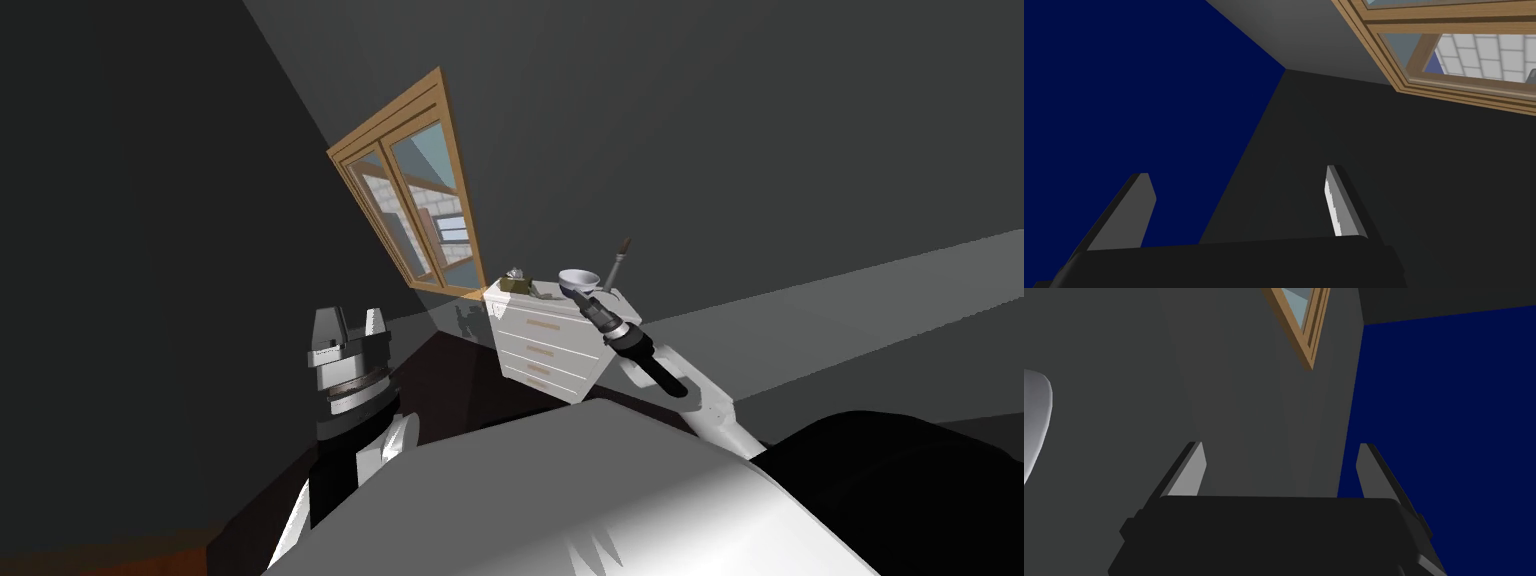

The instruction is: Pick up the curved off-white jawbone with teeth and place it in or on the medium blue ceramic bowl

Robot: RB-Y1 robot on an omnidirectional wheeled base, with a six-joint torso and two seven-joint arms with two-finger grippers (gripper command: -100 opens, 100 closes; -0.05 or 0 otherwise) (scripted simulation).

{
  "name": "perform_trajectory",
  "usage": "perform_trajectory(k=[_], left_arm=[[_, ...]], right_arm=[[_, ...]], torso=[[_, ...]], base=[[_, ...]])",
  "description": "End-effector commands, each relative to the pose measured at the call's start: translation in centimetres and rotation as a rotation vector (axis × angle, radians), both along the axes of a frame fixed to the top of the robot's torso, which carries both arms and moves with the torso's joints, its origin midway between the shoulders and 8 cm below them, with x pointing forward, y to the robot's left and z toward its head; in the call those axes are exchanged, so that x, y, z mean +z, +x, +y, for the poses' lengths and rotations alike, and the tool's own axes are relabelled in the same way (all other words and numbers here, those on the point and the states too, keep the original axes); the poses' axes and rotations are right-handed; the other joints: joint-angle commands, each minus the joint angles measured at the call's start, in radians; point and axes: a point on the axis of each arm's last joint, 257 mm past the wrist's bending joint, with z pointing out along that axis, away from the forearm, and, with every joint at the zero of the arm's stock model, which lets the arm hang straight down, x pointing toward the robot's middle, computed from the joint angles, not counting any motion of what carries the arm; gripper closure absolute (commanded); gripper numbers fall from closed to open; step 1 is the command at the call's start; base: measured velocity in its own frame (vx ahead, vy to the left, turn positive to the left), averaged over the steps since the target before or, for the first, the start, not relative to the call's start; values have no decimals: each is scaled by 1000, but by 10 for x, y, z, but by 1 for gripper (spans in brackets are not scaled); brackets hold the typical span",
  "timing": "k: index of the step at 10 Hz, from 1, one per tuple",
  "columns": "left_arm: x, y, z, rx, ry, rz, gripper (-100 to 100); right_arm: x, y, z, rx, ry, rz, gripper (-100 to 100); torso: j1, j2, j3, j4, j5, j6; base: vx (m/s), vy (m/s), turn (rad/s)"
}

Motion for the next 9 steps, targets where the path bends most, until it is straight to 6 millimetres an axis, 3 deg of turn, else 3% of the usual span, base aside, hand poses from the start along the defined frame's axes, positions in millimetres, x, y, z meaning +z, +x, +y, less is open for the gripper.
perform_trajectory(k=[1, 6, 9], left_arm=[[0, 0, 0, 0, 0, 0, 0], [0, 0, 0, 0, 0, 0, 0], [0, 0, 0, 0, 0, 0, 0]], right_arm=[[-8, 4, -8, -13, -84, 5, -100], [-22, 13, -20, -11, -280, 22, -100], [-34, 21, -37, -26, -420, 35, -100]], torso=[[0, 0, 0, 0, 0, 0], [1, -1, 0, 0, 0, 0], [1, -1, -1, 0, 0, 0]], base=[[25, 114, -119], [18, 96, -95], [25, 107, -112]])
